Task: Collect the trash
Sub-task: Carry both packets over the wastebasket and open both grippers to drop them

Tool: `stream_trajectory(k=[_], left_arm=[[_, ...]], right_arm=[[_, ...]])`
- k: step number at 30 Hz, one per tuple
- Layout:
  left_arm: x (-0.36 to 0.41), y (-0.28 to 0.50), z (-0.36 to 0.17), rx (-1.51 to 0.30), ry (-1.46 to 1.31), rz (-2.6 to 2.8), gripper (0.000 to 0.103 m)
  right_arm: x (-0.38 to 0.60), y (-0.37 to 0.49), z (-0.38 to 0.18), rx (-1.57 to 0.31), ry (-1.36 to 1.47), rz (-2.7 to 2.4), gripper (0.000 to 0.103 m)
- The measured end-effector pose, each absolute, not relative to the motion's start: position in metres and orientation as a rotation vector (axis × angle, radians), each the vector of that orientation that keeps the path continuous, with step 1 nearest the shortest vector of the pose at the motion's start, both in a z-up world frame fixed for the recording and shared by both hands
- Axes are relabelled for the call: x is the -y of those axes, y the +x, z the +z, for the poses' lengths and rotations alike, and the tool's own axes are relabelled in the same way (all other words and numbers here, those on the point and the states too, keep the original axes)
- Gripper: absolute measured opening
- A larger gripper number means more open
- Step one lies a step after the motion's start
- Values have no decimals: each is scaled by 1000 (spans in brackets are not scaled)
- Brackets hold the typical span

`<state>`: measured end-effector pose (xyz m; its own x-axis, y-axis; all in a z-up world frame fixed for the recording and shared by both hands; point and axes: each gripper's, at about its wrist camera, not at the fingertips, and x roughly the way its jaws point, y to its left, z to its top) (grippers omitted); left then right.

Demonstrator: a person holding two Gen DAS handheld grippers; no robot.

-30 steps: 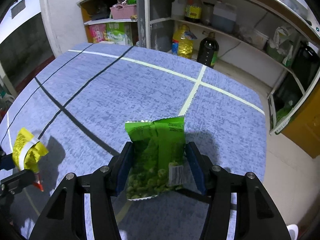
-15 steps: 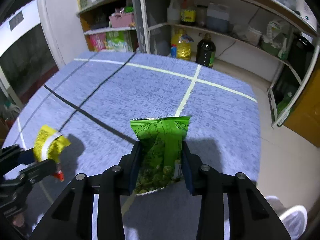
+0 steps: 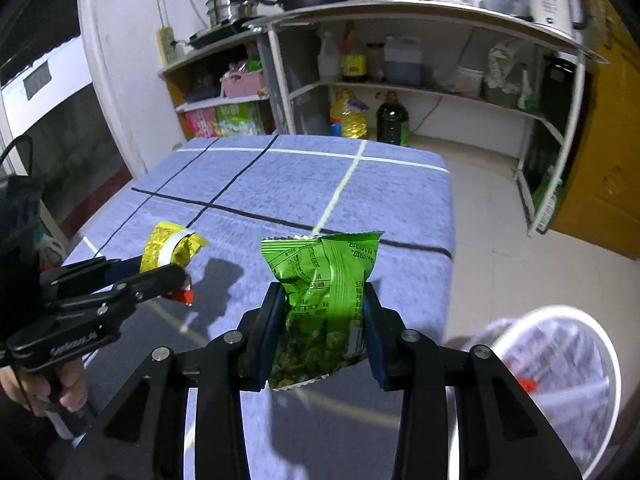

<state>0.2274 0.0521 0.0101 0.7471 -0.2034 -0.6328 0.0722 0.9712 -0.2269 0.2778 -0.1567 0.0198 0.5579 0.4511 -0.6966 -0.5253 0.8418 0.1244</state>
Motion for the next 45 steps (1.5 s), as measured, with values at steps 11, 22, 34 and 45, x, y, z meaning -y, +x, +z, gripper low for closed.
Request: stream_trajectory(k=[11,22,34,45], left_arm=[[16,208,25,-679,-161,-283,32],[99,219,30,-691,-128,-411,32],[182,252,10,-771,-112,-537,33],[200,278,-10,-829,-109,-543,33]], right_arm=[[236,229,34,-745,-38,454,38],[329,216,26,-757,35,305,38],[386,238,-3,-819,88,193,39],[398,265,-30,-884,86,122,43]])
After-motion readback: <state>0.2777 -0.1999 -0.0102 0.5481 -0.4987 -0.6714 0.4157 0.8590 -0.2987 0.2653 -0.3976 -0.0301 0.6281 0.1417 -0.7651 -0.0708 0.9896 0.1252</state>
